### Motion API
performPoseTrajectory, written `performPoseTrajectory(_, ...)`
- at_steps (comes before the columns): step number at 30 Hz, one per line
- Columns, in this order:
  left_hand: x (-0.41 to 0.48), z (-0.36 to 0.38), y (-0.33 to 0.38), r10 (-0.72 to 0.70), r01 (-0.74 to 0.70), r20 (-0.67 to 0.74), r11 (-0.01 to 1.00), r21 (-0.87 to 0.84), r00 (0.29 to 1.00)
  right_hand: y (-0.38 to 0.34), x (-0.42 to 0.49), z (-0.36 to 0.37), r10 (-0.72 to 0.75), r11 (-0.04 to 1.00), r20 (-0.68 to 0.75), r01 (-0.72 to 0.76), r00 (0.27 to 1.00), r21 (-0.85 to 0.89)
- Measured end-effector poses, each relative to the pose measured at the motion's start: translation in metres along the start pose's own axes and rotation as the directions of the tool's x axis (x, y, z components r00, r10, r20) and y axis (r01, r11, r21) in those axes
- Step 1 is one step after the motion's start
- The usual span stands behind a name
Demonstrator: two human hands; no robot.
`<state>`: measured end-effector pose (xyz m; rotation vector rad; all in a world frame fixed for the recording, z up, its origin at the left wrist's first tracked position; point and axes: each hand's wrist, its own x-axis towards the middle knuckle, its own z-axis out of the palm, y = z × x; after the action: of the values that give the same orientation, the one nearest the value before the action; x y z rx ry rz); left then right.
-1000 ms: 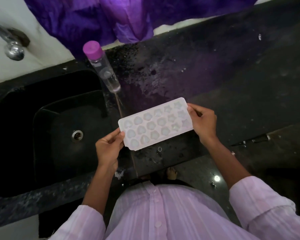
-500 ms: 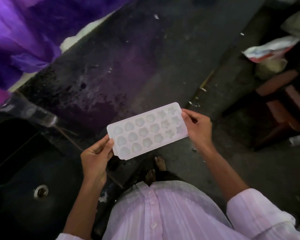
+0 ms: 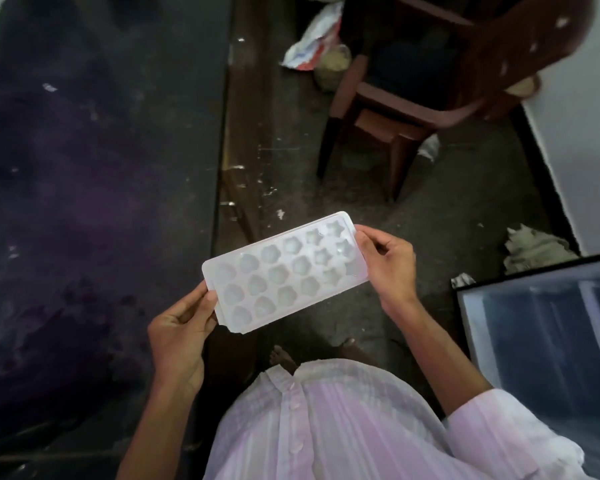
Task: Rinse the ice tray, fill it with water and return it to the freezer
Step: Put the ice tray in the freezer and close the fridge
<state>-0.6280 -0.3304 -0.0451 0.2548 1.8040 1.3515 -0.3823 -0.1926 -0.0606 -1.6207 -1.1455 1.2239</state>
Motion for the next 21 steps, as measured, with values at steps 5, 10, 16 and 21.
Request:
performPoseTrajectory(5,-0.002,0.06,0.008,0.017,-0.035,0.157,0.993,0.112,0.987,0.012,0.002,-0.062,0.068,0.996,-0.182,-0.058,0.981,0.061)
performPoseTrajectory(10,-0.013,0.125,0.005,0.012,-0.072,0.295,0.979,0.192,0.955,0.032,0.004,-0.123,0.145,0.985,-0.342,-0.105,0.928,0.134)
performPoseTrajectory(16,-0.037,0.207,-0.004,-0.019,-0.107,0.449,0.961,0.254,0.893,0.054,-0.001,-0.195,0.238,0.96,-0.504,-0.12,0.831,0.255)
performPoseTrajectory(21,-0.058,0.279,-0.016,-0.069,-0.125,0.554,0.944,0.305,0.83,0.065,-0.009,-0.255,0.302,0.943,-0.62,-0.13,0.724,0.308)
